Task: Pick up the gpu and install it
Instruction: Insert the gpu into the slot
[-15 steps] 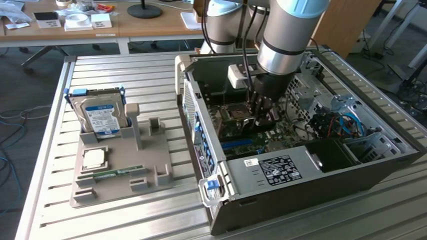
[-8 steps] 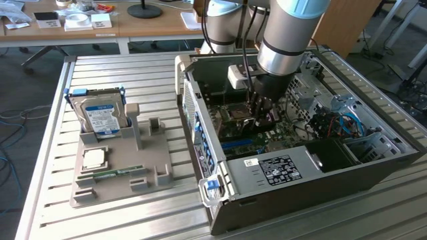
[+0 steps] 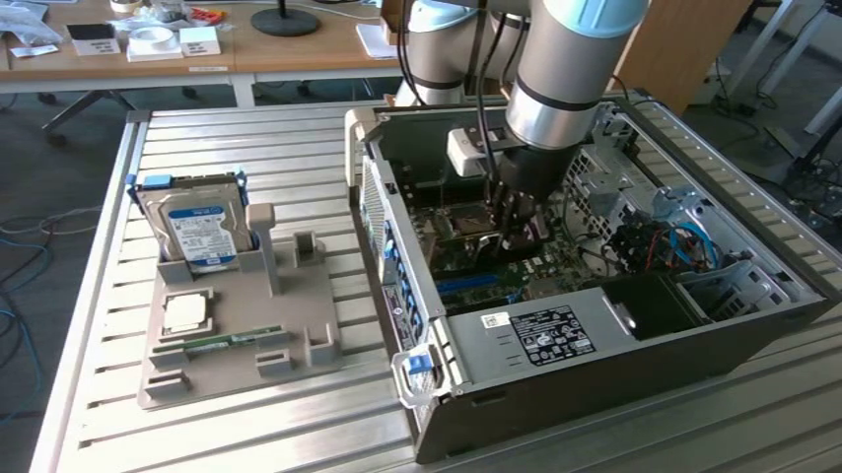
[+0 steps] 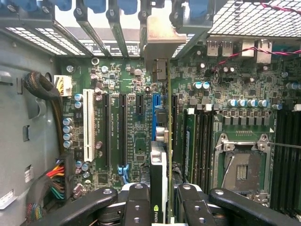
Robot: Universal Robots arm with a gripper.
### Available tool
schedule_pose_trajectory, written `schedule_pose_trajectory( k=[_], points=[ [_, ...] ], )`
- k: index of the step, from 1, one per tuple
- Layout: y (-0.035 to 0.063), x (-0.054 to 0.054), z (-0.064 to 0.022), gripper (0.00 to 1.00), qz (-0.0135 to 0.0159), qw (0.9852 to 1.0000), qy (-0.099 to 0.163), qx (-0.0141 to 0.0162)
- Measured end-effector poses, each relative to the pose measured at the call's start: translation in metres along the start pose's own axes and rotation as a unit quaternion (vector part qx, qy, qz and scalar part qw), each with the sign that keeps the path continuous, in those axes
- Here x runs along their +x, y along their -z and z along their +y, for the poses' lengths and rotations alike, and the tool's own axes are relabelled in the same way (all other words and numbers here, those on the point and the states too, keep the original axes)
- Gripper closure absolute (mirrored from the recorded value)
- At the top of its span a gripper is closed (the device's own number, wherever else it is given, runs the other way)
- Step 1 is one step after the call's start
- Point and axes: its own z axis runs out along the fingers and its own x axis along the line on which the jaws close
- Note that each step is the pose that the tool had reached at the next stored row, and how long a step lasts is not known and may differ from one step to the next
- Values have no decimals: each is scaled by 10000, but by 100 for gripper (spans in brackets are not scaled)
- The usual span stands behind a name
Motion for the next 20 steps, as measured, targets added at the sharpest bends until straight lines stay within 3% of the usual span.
schedule_pose_trajectory(
  k=[20],
  points=[
    [-16, 14, 43, 73, 0, 10000, 1, 0]
  ],
)
